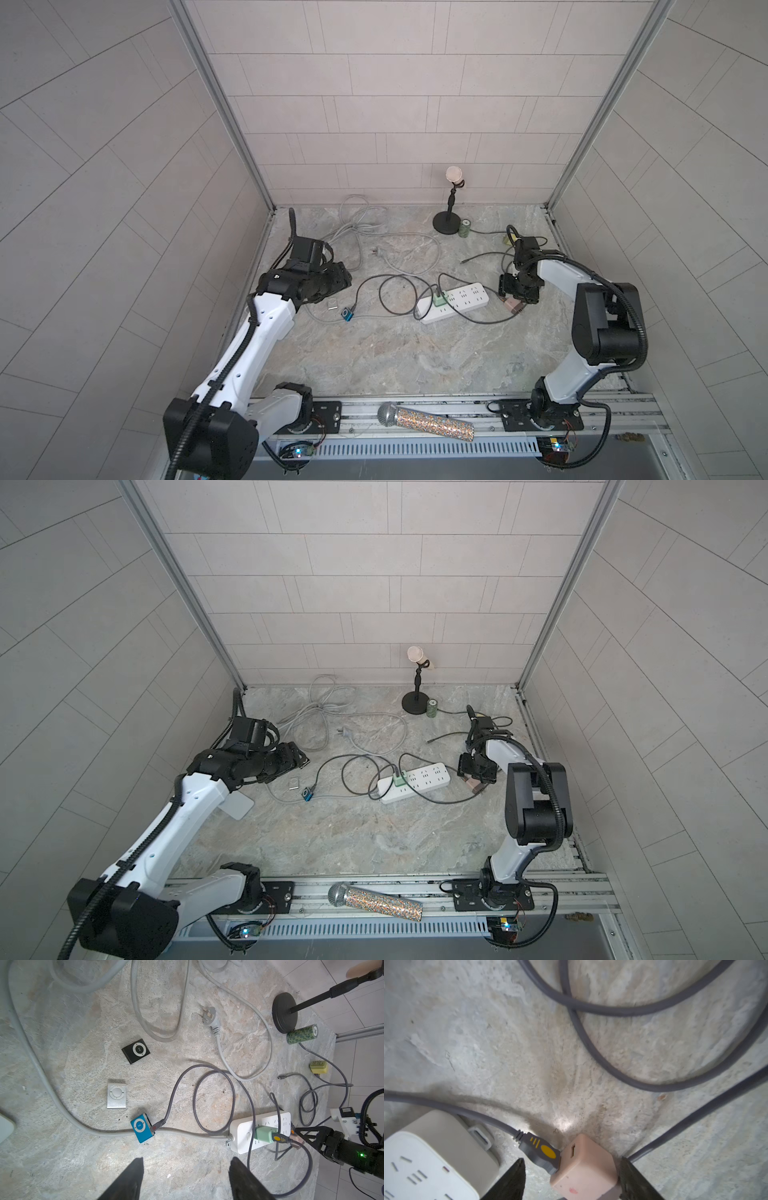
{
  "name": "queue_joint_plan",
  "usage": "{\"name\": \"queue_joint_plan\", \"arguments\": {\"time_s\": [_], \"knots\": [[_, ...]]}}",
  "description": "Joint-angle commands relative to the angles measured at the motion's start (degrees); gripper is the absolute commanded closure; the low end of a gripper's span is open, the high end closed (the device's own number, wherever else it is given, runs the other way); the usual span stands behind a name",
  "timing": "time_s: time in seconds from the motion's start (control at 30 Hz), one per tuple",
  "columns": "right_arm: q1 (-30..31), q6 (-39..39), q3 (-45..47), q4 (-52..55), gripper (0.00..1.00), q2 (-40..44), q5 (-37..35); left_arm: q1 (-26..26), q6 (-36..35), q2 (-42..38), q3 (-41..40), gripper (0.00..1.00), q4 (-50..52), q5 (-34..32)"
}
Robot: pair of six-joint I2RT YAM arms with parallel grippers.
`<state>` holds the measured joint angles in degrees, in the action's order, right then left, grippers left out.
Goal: Charge mp3
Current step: Pick up the plug from the center of the board.
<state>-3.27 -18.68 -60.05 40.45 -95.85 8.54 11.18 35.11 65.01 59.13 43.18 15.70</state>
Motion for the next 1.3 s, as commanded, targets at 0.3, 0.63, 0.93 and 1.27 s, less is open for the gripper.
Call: {"name": "queue_joint_plan", "arguments": {"time_s": [0.3,0.63,0.93,1.27], "knots": [[5.29,-1.66,5.33,1.67,0.26,4.8,-0.17,0.24,0.3,-2.35,-2.51,0.3,-1.26,0.74],[7.57,-3.54,6.1,1.55,0.42,2.73,-3.93,0.16,0.39,-5.48,-4.38,0.3,-2.48,-0.06],[7.84,-3.56,3.48,2.18,0.67,1.99,-5.26,0.4,-0.72,-5.05,-4.75,0.31,-4.55,3.34],[10.96,-8.83,0.13,6.57,0.88,22.48,0.52,24.58,-2.07,-1.47,-3.85,0.3,-27.97,-0.36]]}}
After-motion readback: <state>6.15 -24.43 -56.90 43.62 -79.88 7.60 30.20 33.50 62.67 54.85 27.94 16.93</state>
